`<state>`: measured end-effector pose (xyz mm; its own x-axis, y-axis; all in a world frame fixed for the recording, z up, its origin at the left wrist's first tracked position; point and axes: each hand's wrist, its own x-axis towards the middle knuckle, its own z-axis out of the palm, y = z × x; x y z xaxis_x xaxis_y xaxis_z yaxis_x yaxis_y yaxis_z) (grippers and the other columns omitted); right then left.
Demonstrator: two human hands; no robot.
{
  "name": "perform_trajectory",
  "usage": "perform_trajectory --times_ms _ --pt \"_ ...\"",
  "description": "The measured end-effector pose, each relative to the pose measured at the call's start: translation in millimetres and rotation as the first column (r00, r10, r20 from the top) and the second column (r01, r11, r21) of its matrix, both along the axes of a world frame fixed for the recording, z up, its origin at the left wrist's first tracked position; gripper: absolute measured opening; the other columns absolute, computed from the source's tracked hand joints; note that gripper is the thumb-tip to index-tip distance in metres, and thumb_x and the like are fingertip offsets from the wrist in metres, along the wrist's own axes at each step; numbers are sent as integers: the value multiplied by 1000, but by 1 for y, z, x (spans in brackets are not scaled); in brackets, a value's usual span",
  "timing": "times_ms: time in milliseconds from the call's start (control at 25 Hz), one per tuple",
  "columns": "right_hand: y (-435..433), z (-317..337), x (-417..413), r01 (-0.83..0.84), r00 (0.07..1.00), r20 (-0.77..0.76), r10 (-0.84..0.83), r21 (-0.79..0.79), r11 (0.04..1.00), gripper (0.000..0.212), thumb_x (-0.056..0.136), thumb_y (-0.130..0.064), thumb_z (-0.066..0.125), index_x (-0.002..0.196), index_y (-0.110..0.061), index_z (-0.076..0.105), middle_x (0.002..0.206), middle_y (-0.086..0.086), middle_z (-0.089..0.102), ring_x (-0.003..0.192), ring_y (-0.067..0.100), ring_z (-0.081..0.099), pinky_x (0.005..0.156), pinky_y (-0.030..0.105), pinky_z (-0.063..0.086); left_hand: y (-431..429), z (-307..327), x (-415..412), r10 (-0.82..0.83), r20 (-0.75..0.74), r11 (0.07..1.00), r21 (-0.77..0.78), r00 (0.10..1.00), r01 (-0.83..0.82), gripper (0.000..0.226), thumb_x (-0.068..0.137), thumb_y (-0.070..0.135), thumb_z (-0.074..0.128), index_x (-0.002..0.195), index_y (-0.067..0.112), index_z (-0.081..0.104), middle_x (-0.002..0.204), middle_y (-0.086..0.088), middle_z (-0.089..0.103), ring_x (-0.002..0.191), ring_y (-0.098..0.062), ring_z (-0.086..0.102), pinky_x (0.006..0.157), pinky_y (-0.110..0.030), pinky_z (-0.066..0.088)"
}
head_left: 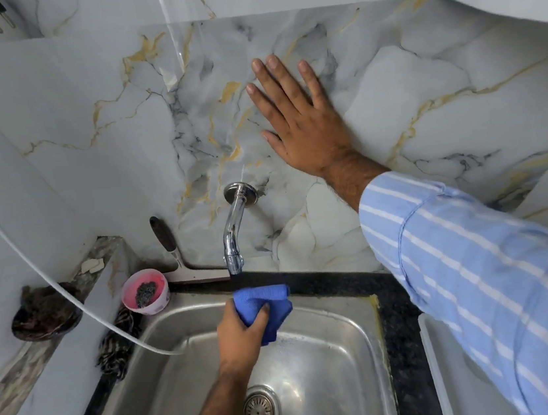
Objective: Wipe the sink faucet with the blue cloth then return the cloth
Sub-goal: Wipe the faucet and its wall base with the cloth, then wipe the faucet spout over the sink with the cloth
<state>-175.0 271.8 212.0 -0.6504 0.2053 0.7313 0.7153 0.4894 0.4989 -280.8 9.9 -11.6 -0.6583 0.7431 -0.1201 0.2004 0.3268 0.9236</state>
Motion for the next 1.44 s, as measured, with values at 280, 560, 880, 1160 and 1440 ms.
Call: perform_trajectory --times_ms 280,560,880,1160,1440 --pt "-133 -57 35 -73 963 -71 260 -997 -3 57 91 -57 81 133 -19 74 126 1 77 111 16 72 103 32 57 -29 45 22 -193 -28 974 114 981 195 53 78 28 79 119 46 50 92 8 71 77 -17 73 58 -32 62" --pt "-175 -75 99 -220 968 -225 115 -974 -51 19 96 -24 83 99 -5 77 84 12 72 73 9 55 67 24 42 -40 90 25 -286 -369 950 9 884 311 53 59 57 87 89 23 58 93 8 58 81 0 57 66 -12 43" --pt "-209 -95 218 -569 782 -479 -399 -810 -143 25 102 -22 76 81 -27 64 68 -20 65 60 -10 58 59 6 44 -54 117 64 -634 241 773 206 735 599 27 77 28 86 86 18 63 82 -1 63 72 -13 59 64 -28 52" --pt "-253 -151 363 -686 632 -286 -720 -639 -348 42 92 11 78 133 7 70 126 22 77 112 32 75 107 52 58 -39 67 184 -555 271 814 -21 787 581 22 83 7 80 98 -6 70 81 -10 64 70 -18 64 65 -35 61" --pt "-263 -214 447 -161 651 141 -745 -934 -318 22 87 -11 90 88 -2 70 90 11 69 87 27 68 79 34 56 -25 -1 293 -754 -148 642 -374 640 670 20 89 22 70 110 20 72 101 0 73 78 -9 63 59 -2 43"
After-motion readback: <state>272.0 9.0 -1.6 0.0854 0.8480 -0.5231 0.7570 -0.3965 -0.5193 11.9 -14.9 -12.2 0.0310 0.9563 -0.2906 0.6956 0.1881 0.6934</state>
